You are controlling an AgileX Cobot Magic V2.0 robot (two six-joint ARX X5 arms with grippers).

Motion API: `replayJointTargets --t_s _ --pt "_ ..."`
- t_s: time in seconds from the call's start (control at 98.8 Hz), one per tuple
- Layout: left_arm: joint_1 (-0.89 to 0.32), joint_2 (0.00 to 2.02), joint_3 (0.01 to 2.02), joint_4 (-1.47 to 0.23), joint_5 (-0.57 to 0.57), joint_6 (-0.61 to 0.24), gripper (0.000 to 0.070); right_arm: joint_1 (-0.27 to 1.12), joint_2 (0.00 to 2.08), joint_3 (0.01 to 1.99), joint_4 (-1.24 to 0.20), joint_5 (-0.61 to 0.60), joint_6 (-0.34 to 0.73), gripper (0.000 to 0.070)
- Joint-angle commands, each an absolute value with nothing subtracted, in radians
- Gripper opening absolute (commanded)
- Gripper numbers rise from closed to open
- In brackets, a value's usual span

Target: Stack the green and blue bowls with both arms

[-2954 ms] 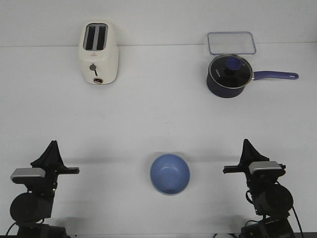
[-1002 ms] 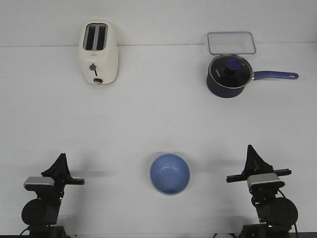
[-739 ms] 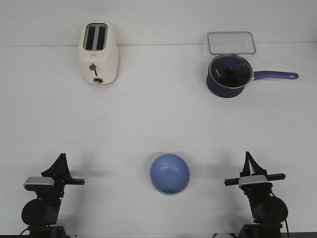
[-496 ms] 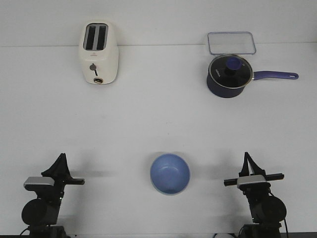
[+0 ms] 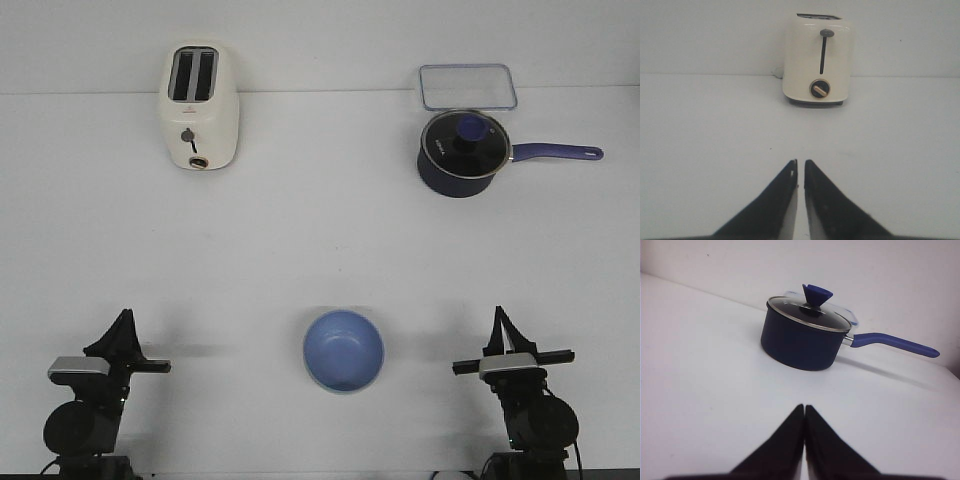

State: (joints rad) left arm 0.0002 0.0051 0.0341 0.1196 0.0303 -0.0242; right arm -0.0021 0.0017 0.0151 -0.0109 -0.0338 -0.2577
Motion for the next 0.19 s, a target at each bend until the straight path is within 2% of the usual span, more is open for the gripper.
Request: replayJointTargets --t_s 0.0,0.182 --pt "0.002 0.003 0.014 0.131 0.034 -0.019 0.0015 -0.005 0.001 0.013 0.001 -0.033 -0.255 0.0" --pt "0.002 0.003 0.014 0.131 0.034 -0.019 0.0015 -0.005 0.001 0.013 0.001 -0.033 -0.255 0.0"
